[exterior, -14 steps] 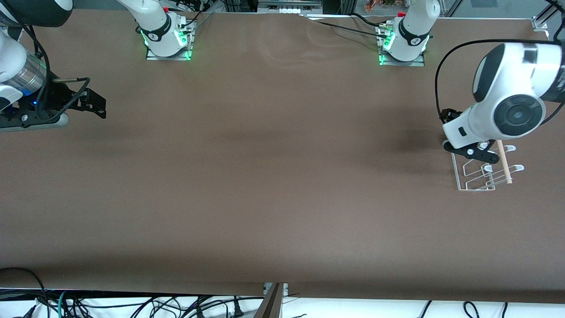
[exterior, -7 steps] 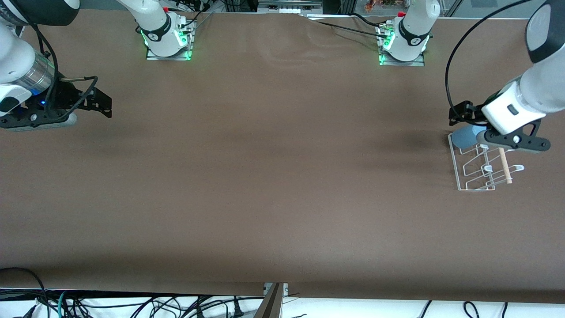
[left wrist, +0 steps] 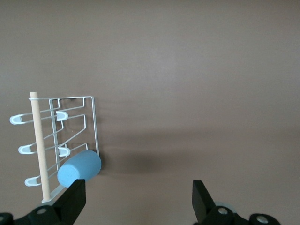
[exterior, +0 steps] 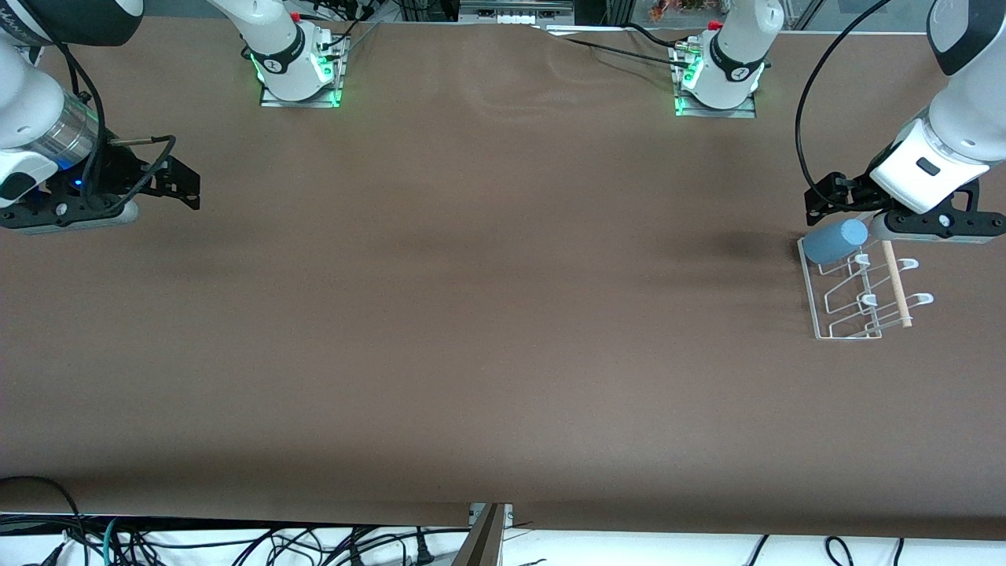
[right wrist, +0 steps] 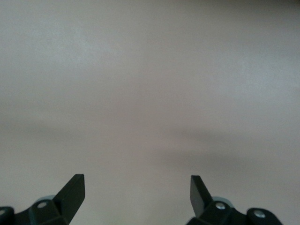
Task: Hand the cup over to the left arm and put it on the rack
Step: 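Open the left gripper and raise it away from the cup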
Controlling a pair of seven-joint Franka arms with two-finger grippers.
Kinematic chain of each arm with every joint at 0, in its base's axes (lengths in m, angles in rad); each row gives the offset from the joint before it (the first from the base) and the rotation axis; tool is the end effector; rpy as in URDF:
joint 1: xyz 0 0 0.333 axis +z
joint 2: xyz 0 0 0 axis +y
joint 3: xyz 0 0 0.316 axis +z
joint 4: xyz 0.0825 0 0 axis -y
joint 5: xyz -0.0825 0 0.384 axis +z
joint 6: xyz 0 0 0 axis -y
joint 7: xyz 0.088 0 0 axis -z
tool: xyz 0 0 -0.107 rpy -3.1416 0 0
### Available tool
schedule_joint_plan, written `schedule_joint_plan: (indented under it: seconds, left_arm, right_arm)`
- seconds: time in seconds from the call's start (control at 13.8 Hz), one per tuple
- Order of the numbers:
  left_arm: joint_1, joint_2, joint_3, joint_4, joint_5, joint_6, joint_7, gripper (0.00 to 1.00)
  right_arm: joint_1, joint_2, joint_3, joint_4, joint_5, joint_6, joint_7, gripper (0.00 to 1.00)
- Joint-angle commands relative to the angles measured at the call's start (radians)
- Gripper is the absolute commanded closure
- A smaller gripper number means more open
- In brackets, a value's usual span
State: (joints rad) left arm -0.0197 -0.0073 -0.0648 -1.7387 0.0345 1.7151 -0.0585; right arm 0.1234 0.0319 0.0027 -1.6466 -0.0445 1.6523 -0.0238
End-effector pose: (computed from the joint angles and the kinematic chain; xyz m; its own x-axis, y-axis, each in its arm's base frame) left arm 0.5570 -0.0441 0.5613 0.9994 -0.0310 -0.0144 -0.0315 -0.9989 -0.0354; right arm 0.5644 0.0671 0.5778 0.9879 0.1529 -0.0273 0.1539 -0.9871 0.0435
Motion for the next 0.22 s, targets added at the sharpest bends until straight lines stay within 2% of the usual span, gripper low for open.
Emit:
schedule_joint_plan:
  seconds: [0.0,0.14]
  left_arm:
    - [-0.014,-0.046,0.01,-0.048,-0.005,0.023,-0.017,0.0]
    - [-0.014,-0.046,0.01,-0.048,-0.005,0.023,-0.009,0.0]
  right_arm:
    - [0.005,0.0,-0.007,0.011,0.015,-0.006,-0.015,0.01]
    - [0.004,0.0,-0.007,0.011,0.015,-0.006,-0.015,0.01]
